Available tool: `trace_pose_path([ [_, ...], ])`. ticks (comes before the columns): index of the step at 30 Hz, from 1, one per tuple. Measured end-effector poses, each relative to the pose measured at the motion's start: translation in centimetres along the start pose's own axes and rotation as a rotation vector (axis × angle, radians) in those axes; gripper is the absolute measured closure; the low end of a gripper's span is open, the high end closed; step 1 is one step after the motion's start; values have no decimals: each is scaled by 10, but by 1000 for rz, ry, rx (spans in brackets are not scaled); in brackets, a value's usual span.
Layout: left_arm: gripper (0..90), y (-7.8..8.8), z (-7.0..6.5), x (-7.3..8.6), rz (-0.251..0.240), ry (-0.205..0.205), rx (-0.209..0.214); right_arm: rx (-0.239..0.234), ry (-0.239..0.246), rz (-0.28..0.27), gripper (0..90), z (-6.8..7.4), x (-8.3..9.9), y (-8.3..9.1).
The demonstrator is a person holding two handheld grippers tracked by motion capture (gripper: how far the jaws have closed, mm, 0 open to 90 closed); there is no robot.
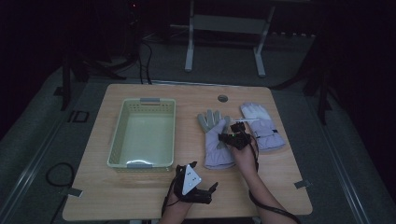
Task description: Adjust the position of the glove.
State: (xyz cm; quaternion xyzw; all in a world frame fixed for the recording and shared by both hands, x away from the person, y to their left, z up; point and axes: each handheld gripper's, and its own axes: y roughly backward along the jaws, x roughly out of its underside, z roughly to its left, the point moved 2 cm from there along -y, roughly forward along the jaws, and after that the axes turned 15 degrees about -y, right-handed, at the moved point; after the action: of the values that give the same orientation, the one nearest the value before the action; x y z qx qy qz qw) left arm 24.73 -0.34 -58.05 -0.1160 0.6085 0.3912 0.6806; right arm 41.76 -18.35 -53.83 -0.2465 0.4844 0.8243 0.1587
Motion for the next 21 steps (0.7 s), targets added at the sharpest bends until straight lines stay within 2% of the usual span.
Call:
trace_pose_path([
  [4, 3, 0, 0, 0, 0, 1, 0, 20, 4, -5, 846, -2, -3, -4],
  [5, 3, 0, 0, 0, 0, 0, 0, 38, 11, -7, 846, -3, -2, -8],
  [10, 3, 0, 0, 0, 0, -2, 0, 43, -5, -4, 814, -6, 3, -12],
  [11, 3, 0, 0, 0, 0, -2, 0, 44, -8, -7, 750, -8, 4, -13],
  [13, 3, 0, 0, 0, 0, -1, 0, 36, -12, -6, 685, -10, 4, -13],
  [14, 3, 0, 0, 0, 0, -1, 0, 36, -12, -6, 685, -10, 4, -13],
  [15, 3, 0, 0, 0, 0, -1, 0, 34, -13, -10, 626, -10, 3, -11],
  [16, 3, 0, 0, 0, 0, -1, 0, 34, -13, -10, 626, -10, 3, -11],
  [18, 3, 0, 0, 0, 0, -1, 0, 37, 1, -19, 551, -10, 1, -7],
  [21, 3, 0, 0, 0, 0, -1, 0, 32, 29, -22, 501, -10, -2, -2],
])
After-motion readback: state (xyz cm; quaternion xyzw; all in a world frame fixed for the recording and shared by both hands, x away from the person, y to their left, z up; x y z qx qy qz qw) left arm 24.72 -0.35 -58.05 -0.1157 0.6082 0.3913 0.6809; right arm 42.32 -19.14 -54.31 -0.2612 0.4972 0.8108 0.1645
